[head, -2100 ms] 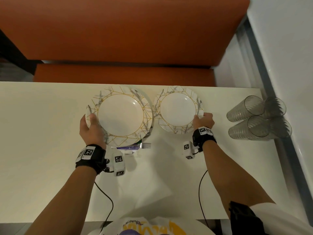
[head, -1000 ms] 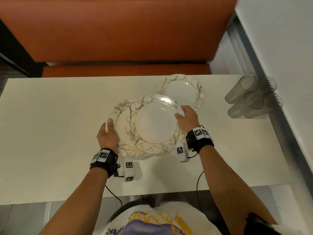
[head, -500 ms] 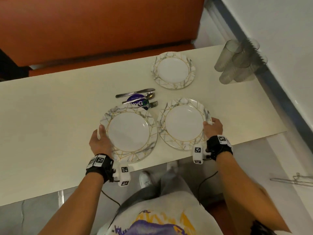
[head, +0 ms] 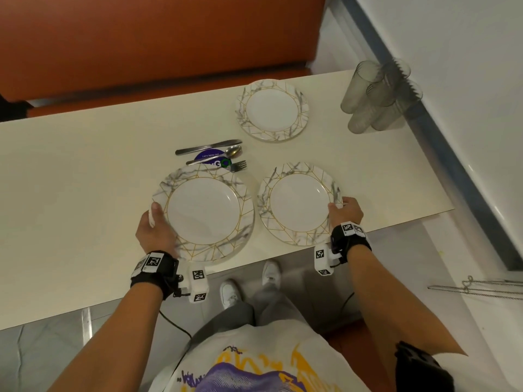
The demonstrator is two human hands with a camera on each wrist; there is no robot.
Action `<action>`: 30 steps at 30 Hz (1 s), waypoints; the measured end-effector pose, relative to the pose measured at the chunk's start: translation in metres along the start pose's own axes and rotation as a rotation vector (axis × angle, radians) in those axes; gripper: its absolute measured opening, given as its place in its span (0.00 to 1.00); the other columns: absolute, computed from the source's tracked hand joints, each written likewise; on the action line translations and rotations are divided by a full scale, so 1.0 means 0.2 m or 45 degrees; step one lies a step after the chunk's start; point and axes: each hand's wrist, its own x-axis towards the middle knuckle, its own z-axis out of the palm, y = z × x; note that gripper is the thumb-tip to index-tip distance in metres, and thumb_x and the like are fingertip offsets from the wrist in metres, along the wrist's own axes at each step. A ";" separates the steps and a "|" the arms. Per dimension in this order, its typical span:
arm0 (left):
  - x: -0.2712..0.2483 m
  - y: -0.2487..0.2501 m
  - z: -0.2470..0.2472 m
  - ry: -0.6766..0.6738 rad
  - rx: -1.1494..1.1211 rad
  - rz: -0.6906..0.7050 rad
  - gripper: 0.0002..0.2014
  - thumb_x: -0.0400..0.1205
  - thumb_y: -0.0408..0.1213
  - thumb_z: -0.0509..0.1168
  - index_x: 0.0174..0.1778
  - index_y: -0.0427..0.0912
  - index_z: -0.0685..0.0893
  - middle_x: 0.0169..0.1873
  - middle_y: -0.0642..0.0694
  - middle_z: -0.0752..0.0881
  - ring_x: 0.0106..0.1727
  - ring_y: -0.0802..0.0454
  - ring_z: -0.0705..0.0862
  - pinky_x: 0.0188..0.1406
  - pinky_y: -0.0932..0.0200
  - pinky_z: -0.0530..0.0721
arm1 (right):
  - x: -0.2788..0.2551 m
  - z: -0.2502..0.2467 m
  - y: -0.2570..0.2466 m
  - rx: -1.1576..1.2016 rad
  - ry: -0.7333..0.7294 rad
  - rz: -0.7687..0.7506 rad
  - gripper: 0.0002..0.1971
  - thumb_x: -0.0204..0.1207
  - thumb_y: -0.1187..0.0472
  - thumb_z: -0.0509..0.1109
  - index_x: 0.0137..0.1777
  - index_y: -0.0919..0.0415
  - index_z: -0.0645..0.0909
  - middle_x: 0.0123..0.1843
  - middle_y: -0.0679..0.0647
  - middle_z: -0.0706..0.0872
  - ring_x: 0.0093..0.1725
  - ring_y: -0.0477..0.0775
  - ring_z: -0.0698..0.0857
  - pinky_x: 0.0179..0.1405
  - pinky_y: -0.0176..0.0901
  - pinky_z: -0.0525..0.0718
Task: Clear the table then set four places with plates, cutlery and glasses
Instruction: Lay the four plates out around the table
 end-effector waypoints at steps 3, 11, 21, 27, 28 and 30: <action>0.01 -0.02 0.02 0.008 -0.027 -0.026 0.31 0.87 0.63 0.59 0.68 0.39 0.87 0.64 0.41 0.89 0.68 0.41 0.85 0.73 0.44 0.81 | 0.02 -0.02 0.00 0.035 -0.021 0.004 0.23 0.78 0.63 0.76 0.71 0.62 0.76 0.68 0.65 0.83 0.56 0.62 0.85 0.49 0.42 0.79; 0.02 -0.02 0.06 -0.009 -0.052 -0.074 0.38 0.83 0.68 0.60 0.76 0.39 0.82 0.73 0.40 0.85 0.75 0.41 0.81 0.78 0.43 0.78 | 0.07 -0.03 0.03 -0.009 -0.052 -0.016 0.23 0.77 0.58 0.77 0.70 0.60 0.77 0.67 0.64 0.83 0.61 0.63 0.84 0.55 0.49 0.83; 0.04 0.05 0.05 -0.105 -0.187 -0.180 0.51 0.70 0.79 0.62 0.79 0.41 0.80 0.75 0.41 0.83 0.76 0.42 0.81 0.77 0.40 0.80 | -0.17 0.02 -0.25 -0.065 -0.032 -0.544 0.12 0.79 0.68 0.66 0.58 0.57 0.85 0.56 0.57 0.85 0.57 0.58 0.83 0.53 0.46 0.80; 0.08 0.09 -0.03 -0.196 -0.188 -0.114 0.41 0.81 0.72 0.61 0.76 0.40 0.83 0.71 0.42 0.86 0.70 0.41 0.85 0.70 0.46 0.84 | -0.50 0.22 -0.54 -0.033 -0.629 -0.720 0.17 0.81 0.46 0.71 0.64 0.55 0.82 0.50 0.50 0.87 0.46 0.48 0.86 0.43 0.35 0.79; 0.09 0.11 -0.05 -0.200 -0.185 -0.111 0.40 0.82 0.71 0.61 0.76 0.39 0.82 0.71 0.41 0.86 0.71 0.41 0.84 0.68 0.49 0.83 | -0.54 0.25 -0.58 -0.083 -0.692 -0.748 0.19 0.80 0.44 0.73 0.64 0.54 0.81 0.49 0.50 0.87 0.45 0.47 0.86 0.41 0.34 0.79; 0.11 0.12 -0.10 -0.197 -0.201 -0.106 0.39 0.84 0.69 0.60 0.75 0.38 0.83 0.71 0.40 0.86 0.71 0.40 0.84 0.63 0.52 0.83 | -0.61 0.34 -0.64 -0.234 -0.713 -0.867 0.20 0.77 0.46 0.76 0.64 0.55 0.80 0.48 0.51 0.87 0.44 0.48 0.85 0.44 0.37 0.81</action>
